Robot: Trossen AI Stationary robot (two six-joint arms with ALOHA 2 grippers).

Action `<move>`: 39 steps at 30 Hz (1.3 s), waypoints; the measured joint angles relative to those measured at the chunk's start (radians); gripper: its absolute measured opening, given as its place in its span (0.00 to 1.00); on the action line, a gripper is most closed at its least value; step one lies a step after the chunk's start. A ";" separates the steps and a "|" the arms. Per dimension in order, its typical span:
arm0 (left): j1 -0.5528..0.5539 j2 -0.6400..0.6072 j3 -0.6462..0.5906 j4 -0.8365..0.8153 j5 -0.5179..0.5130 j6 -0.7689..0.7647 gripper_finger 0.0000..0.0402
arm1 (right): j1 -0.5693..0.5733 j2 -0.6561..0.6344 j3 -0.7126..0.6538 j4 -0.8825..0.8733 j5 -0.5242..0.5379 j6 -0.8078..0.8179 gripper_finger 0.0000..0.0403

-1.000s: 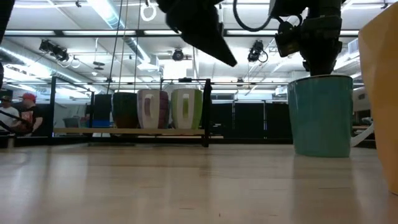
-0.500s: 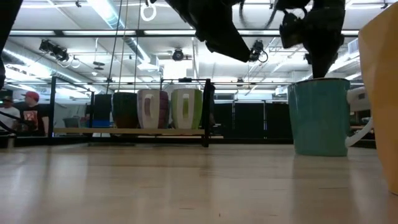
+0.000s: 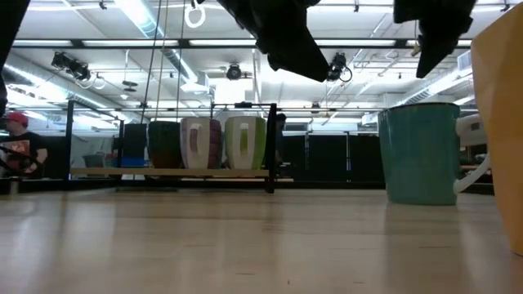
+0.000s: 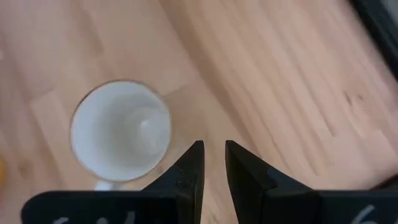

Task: Place coffee mugs
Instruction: Put the light blue mug on the shelf

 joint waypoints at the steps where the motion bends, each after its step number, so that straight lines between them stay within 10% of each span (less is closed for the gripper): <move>1: 0.006 0.000 0.000 0.013 -0.002 -0.014 0.39 | 0.014 -0.028 -0.022 0.019 0.019 0.027 0.18; 7: 0.046 0.008 0.000 0.124 -0.035 -0.113 0.35 | 0.072 -0.126 -0.070 0.064 0.097 0.227 0.18; 14: 0.068 0.045 0.001 0.209 -0.021 -0.196 0.35 | 0.192 -0.143 -0.141 0.164 0.484 0.243 0.17; 30: 0.054 0.228 0.286 0.032 0.009 -0.297 0.35 | 0.432 -0.227 -0.340 0.302 0.765 0.315 0.12; 39: 0.055 0.301 0.379 -0.029 -0.025 -0.390 0.38 | 0.605 -0.229 -0.433 0.301 1.162 0.346 0.08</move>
